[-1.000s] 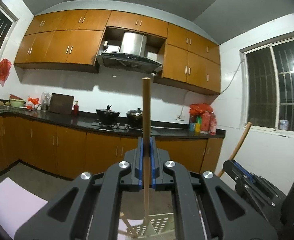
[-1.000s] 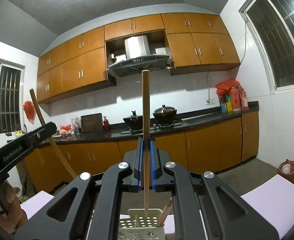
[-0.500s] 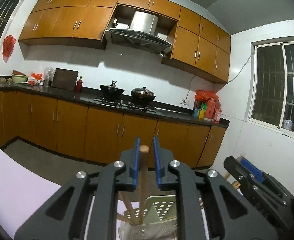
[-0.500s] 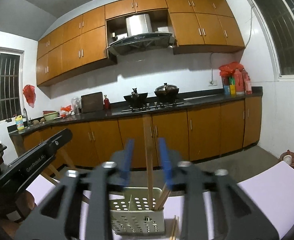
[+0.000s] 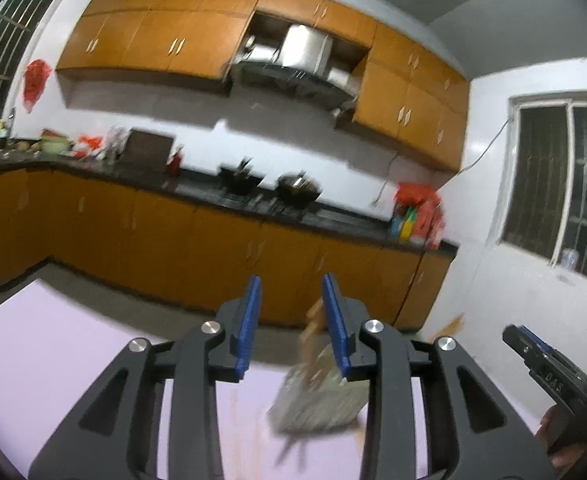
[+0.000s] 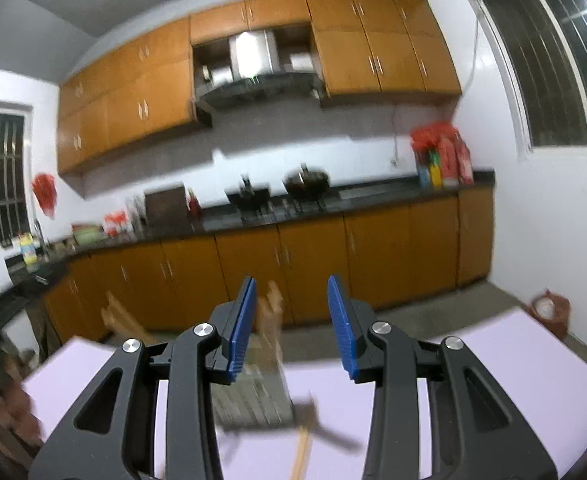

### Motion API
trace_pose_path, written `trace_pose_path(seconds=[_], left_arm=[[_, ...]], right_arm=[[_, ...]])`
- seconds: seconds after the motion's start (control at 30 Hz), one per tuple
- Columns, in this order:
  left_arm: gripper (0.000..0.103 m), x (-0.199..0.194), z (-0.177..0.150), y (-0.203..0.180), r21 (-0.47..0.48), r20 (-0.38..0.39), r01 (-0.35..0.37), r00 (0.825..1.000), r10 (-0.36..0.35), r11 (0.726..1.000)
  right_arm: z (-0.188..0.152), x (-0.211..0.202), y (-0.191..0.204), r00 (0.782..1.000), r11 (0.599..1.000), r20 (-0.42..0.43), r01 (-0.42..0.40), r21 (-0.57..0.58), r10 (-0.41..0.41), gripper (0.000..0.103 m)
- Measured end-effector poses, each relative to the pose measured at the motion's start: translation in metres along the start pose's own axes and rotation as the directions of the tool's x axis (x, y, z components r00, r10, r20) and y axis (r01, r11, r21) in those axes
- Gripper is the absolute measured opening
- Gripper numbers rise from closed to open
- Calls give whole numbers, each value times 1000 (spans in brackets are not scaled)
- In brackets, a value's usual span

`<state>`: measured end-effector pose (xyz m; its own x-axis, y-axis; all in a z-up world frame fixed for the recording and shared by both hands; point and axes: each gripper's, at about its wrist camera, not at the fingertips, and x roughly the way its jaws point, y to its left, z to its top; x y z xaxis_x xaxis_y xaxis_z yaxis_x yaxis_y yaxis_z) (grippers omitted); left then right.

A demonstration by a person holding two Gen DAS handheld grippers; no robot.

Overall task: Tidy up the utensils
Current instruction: 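Lift both chopsticks over the green holder and open both grippers to drop them in, then grasp a wooden chopstick with the right gripper while the left gripper grasps another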

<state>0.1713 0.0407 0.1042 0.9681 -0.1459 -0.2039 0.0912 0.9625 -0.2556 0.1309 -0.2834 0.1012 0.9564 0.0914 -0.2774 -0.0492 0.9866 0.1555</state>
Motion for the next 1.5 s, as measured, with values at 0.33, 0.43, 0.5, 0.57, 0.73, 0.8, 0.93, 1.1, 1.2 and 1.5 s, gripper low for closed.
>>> trace_pose_path(seconds=[0.33,0.43,0.5,0.57,0.73,0.8,0.93,1.1,1.2,1.5], left_arm=[[24,33,-132,62,62,-449,-119,884,134,991],[24,36,-150,62,58,-487,-103,865,118,993],[24,38,-156,61,60,-504,-88,857,107,994],[24,43,-159,62,58,-521,-79,848,98,995],[23,59,-158,52,46,-554,-57,829,73,997],[20,64,-163,50,39,-570,-46,819,60,998],[18,71,-167,44,43,-593,-27,804,47,999],[12,82,-176,33,102,-626,-21,776,81,995],[9,86,-182,29,155,-626,-35,770,125,987],[8,70,-173,68,153,-596,-153,773,215,976]], right_arm=[[-146,82,-15,839,993,-537,-43,107,94,16],[-160,88,-4,822,994,-561,-54,95,99,16],[-164,91,1,814,996,-574,-53,69,83,16],[-167,93,1,810,997,-583,-50,54,73,14],[-167,91,7,823,997,-567,2,-77,-46,8],[-165,93,-2,825,996,-558,52,-78,-87,8],[-162,90,-22,825,994,-554,93,-60,-110,8],[-163,87,-27,827,994,-551,88,-66,-110,8],[-164,87,-27,829,995,-550,72,-76,-102,8],[-162,90,-37,831,994,-545,102,-47,-111,8]])
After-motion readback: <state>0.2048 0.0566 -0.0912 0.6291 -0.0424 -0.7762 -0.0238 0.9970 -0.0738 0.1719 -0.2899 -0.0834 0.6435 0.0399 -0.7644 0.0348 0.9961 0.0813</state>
